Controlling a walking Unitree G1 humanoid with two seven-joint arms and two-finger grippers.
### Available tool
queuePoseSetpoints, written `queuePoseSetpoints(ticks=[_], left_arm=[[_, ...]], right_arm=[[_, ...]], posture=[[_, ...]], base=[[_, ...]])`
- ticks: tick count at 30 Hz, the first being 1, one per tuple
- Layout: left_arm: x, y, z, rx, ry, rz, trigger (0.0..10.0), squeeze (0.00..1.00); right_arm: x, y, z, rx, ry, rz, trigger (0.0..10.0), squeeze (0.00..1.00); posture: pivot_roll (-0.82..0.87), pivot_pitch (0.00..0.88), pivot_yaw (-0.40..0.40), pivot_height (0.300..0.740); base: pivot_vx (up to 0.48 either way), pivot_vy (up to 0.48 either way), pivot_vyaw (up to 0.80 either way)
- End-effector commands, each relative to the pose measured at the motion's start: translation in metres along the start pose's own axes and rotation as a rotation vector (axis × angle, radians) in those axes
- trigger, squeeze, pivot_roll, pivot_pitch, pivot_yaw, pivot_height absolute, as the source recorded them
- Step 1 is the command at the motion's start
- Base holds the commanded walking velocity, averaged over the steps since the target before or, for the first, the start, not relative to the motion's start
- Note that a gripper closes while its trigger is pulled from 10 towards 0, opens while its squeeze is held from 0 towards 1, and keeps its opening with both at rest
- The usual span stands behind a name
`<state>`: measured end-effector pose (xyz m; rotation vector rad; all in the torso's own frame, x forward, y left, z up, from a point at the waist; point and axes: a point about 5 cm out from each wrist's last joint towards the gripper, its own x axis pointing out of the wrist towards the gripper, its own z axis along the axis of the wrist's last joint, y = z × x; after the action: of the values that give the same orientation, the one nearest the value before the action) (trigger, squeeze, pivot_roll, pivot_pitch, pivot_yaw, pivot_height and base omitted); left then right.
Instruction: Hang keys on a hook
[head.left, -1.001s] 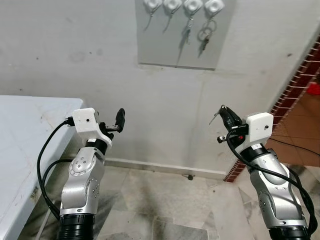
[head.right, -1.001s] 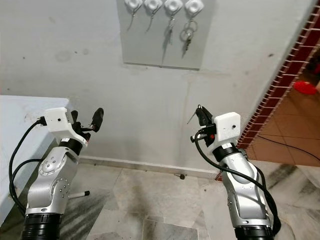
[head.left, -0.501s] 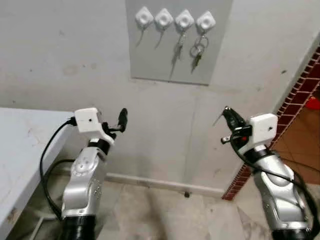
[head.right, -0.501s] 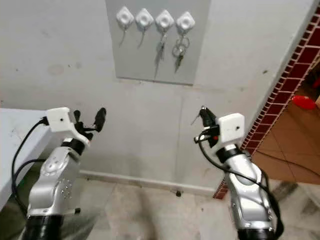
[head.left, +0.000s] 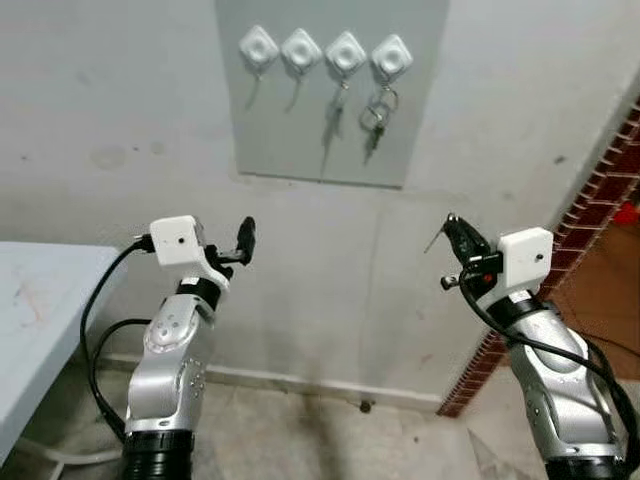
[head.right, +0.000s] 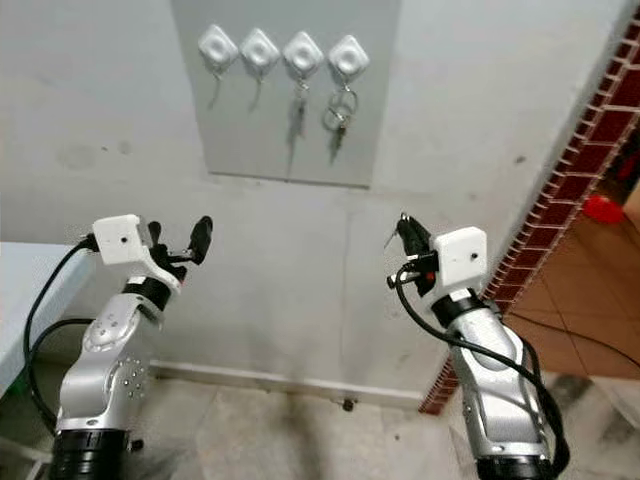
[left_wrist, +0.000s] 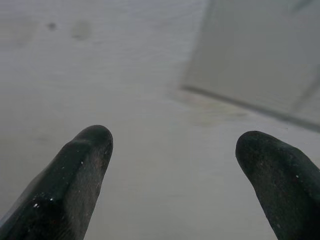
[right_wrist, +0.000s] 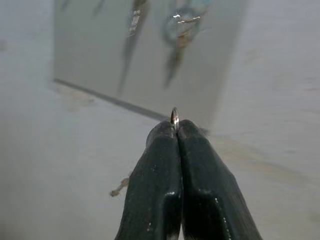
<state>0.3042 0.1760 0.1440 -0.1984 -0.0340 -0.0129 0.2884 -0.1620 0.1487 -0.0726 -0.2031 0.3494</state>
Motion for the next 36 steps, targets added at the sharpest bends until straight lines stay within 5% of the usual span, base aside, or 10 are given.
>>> queuePoseSetpoints(ticks=[1, 28, 36], left_arm=[[0.002, -0.009, 0.002, -0.004, -0.002, -0.023, 10.0, 0.0], [0.007, -0.022, 0.008, 0.027, -0.018, -0.075, 10.0, 0.0], [0.007, -0.02, 0.008, 0.025, -0.01, -0.069, 10.0, 0.0]], right_arm=[[-0.002, -0.008, 0.005, -0.017, -0.013, -0.02, 10.0, 0.0], [0.031, 0.013, 0.023, -0.02, -0.085, 0.14, 10.0, 0.0], [0.029, 0.012, 0.02, -0.012, -0.081, 0.131, 10.0, 0.0]], posture=[[0.02, 0.004, -0.035, 0.74], [0.03, 0.016, -0.038, 0.74], [0.02, 0.018, -0.037, 0.74]], base=[[0.304, 0.0, 0.0], [0.021, 0.0, 0.0], [0.0, 0.349, 0.0]])
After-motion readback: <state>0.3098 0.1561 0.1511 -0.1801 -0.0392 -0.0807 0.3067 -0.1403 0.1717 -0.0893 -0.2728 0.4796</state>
